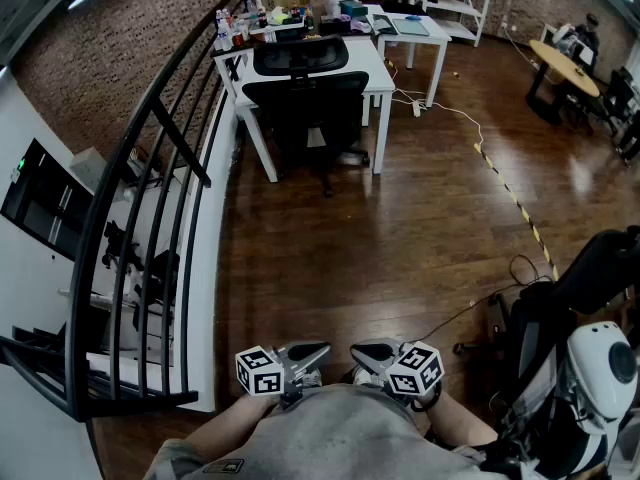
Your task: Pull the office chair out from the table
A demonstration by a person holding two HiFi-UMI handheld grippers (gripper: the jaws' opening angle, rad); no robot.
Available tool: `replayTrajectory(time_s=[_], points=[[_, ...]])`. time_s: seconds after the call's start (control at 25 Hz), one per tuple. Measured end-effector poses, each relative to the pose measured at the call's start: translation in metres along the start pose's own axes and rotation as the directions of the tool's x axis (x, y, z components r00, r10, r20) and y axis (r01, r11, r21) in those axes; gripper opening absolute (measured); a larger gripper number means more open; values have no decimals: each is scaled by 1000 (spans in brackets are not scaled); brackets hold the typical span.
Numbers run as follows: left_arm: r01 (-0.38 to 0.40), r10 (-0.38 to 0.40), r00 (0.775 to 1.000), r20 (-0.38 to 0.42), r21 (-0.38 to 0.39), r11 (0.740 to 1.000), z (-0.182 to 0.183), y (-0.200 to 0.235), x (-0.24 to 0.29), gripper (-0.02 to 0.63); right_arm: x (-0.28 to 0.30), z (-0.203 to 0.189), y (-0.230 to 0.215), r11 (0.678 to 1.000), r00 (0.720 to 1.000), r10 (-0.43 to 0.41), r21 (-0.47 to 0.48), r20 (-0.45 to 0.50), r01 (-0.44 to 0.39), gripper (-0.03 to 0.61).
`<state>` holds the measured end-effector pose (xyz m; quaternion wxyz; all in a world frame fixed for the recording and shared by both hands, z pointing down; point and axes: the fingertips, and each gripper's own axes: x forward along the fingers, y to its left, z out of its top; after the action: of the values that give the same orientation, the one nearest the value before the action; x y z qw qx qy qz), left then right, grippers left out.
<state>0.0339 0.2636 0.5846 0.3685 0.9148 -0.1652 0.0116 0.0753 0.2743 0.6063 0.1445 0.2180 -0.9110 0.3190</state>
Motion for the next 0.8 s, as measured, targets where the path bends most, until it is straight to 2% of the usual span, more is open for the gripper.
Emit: replayTrajectory(time_s=[0.44, 0.64, 0.8], points=[[-70, 67, 996, 63, 36, 997, 20, 0, 32, 2, -25, 15, -27, 995, 1000, 10, -102, -10, -11, 6], [-104, 97, 992, 81, 74, 992, 43, 13, 36, 2, -26, 44, -48, 989, 1000, -10, -147, 15, 12, 6], [-116, 104, 989, 107, 112, 987, 79, 34, 44, 2, -19, 77, -71, 985, 999, -21, -167, 45, 29, 6]])
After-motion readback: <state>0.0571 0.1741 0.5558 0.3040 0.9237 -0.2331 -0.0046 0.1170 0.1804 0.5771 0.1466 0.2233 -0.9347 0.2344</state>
